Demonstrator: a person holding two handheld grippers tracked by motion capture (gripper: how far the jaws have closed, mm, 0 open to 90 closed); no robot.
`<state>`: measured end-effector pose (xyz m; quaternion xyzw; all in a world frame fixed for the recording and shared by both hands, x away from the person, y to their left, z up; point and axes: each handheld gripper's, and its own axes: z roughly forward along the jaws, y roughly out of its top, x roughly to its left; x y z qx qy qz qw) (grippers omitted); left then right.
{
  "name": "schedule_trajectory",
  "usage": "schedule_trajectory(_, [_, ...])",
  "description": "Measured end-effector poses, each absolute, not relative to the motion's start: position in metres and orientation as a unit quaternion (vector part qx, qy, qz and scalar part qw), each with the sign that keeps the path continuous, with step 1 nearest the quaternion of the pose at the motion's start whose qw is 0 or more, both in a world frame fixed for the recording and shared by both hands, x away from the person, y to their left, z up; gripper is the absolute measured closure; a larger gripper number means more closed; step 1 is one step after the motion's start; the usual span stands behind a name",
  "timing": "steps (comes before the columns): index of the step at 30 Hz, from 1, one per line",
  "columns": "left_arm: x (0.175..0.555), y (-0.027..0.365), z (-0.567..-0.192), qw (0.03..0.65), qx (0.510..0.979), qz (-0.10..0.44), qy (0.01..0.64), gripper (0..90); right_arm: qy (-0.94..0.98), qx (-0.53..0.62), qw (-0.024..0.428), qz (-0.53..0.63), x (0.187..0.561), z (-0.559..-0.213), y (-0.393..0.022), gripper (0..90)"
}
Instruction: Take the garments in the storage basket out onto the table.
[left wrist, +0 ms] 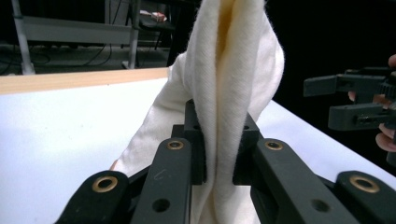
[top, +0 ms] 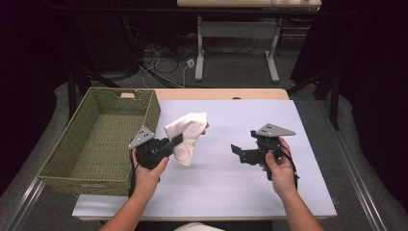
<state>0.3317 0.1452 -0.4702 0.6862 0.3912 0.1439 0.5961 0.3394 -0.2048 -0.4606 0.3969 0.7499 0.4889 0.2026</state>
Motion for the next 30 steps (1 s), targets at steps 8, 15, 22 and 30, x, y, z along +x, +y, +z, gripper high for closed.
schedule_trajectory(8, [0.333, 0.134, -0.486, 0.574, 0.708, 0.127, 0.391, 81.3, 0.75, 0.395, 0.202, 0.49, 0.339, -0.46, -0.205, 8.4])
schedule_trajectory(15, [0.334, 0.119, -0.503, 0.549, 0.732, 0.105, 0.389, 81.2, 0.75, 0.395, 0.202, 0.49, 0.339, -0.46, -0.206, 8.4])
schedule_trajectory(22, [0.336, 0.103, -0.522, 0.521, 0.757, 0.091, 0.384, 81.1, 0.752, 0.396, 0.202, 0.487, 0.339, -0.46, -0.204, 8.4])
schedule_trajectory(30, [0.338, 0.09, -0.539, 0.494, 0.779, 0.077, 0.378, 80.4, 0.751, 0.395, 0.202, 0.489, 0.339, -0.461, -0.204, 8.4])
